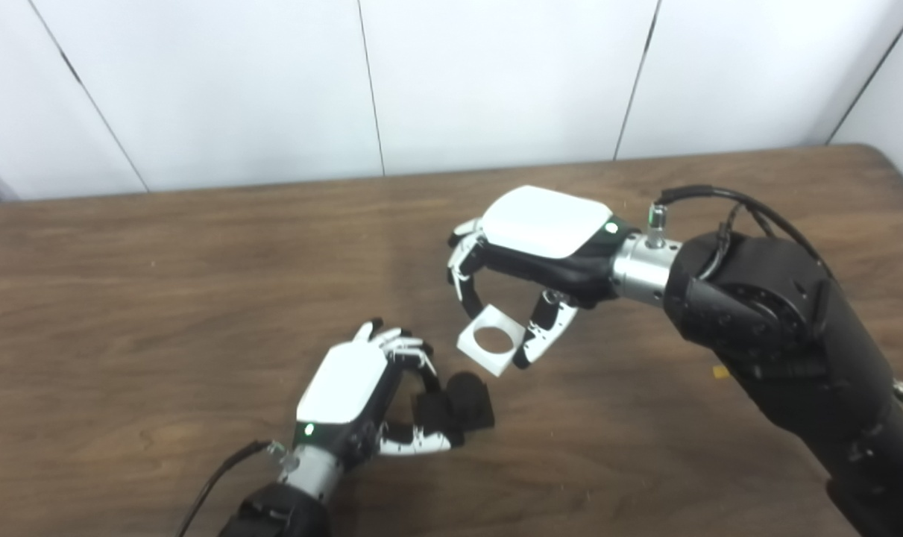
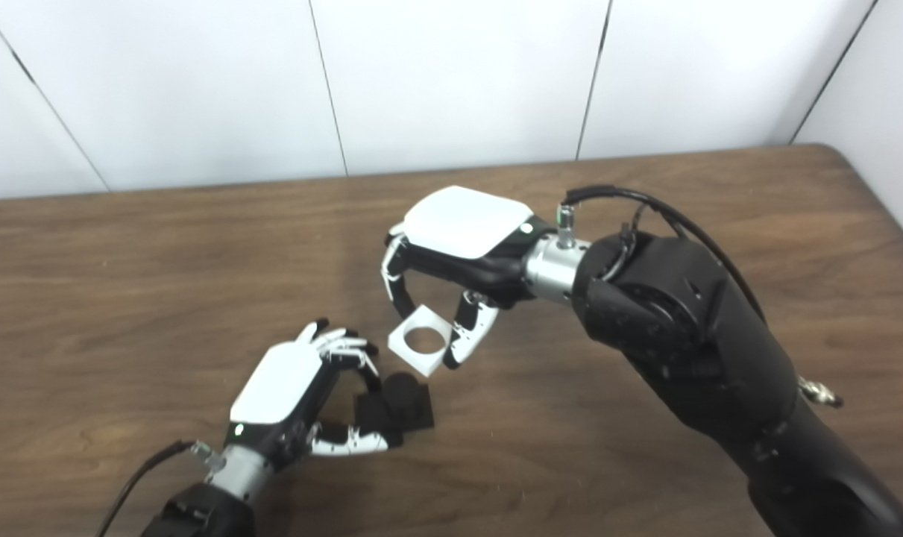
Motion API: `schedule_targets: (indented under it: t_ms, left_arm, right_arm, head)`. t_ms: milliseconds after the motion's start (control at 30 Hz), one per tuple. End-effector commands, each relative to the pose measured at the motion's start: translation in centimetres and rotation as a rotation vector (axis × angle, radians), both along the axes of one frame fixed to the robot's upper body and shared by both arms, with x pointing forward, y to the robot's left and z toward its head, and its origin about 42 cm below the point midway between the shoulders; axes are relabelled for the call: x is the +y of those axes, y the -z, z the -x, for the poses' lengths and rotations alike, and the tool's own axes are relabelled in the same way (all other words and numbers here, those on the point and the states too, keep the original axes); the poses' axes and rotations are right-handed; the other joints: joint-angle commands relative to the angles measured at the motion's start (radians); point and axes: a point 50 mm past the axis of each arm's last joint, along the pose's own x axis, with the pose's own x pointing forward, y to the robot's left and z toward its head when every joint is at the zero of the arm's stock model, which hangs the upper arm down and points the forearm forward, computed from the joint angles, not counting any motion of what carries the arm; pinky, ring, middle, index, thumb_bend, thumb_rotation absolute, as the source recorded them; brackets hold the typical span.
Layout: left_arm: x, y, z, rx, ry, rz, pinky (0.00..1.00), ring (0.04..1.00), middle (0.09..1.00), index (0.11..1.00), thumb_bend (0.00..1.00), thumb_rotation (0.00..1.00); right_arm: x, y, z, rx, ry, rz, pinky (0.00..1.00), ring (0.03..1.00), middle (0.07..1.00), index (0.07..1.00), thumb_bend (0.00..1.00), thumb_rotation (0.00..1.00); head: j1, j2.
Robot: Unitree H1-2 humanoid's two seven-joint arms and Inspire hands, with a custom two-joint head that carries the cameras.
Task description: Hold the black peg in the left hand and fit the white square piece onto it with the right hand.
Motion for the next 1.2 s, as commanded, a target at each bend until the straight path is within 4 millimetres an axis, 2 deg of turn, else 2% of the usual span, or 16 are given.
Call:
schedule_targets:
  t_ms: [0, 567, 1167]
  left_arm:
    - [-0.3, 0.4, 0.1, 0.02, 0.011, -0.028, 1.0, 0.883, 0.777, 0.485, 0.52, 0.05]
    - [-0.4, 0.2, 0.0, 0.016, 0.011, -0.028, 1.0, 0.884, 0.778, 0.485, 0.52, 0.05]
    - [-0.6, -0.2, 0.0, 0.011, 0.012, -0.032, 1.0, 0.881, 0.777, 0.485, 0.52, 0.05]
  right_arm:
    - [0.6, -0.9, 0.6, -0.059, -0.029, -0.003, 0.84, 0.876, 0.737, 0.482, 0.52, 0.13]
    - [1.1, 1.5, 1.3, -0.003, -0.027, 0.008, 0.86, 0.88, 0.741, 0.482, 0.52, 0.13]
    - [1.4, 1.9, 0.5, -0.02, -0.016, -0.018, 0.86, 0.891, 0.743, 0.483, 0.52, 0.13]
  head:
    - [0.001, 0.002]
    - [0.003, 0.011]
    - [-0.004, 0.015]
